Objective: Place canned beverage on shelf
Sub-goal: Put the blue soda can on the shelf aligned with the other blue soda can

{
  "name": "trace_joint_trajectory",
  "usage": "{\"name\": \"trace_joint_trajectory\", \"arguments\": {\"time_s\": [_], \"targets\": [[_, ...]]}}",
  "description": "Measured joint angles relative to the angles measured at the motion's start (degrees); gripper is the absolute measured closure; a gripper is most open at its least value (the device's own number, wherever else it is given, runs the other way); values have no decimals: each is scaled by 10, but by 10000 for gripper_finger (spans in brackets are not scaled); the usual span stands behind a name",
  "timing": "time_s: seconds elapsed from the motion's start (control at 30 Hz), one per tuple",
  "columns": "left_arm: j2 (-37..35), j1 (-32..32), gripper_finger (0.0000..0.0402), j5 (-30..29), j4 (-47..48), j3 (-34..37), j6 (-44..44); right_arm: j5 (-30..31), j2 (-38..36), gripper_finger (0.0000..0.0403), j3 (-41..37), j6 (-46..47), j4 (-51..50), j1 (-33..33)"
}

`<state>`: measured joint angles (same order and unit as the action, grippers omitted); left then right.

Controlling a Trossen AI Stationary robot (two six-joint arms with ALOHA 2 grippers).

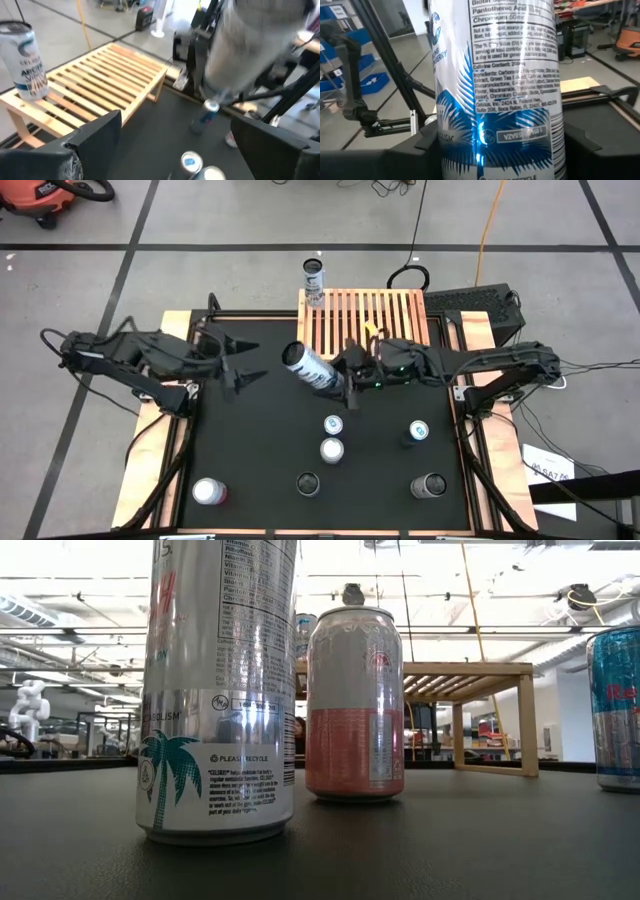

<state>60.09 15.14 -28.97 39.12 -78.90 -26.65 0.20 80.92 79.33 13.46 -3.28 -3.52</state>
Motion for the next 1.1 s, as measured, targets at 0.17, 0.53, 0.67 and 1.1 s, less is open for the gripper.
{"name": "trace_joint_trajectory", "arguments": {"time_s": [0.17, 0.53, 0.67, 1.1], "targets": [[41, 0, 26, 0, -10, 6, 4, 5, -20, 159, -3, -16, -24, 15], [101, -6, 26, -11, -44, 6, 11, 30, -131, 159, -254, 66, 193, 43], [124, -19, 26, -42, -138, 6, 69, 43, -145, 158, -340, 76, 338, 43], [202, -130, 26, 114, -376, 6, 165, 41, -145, 158, -373, 22, 387, 31]]}}
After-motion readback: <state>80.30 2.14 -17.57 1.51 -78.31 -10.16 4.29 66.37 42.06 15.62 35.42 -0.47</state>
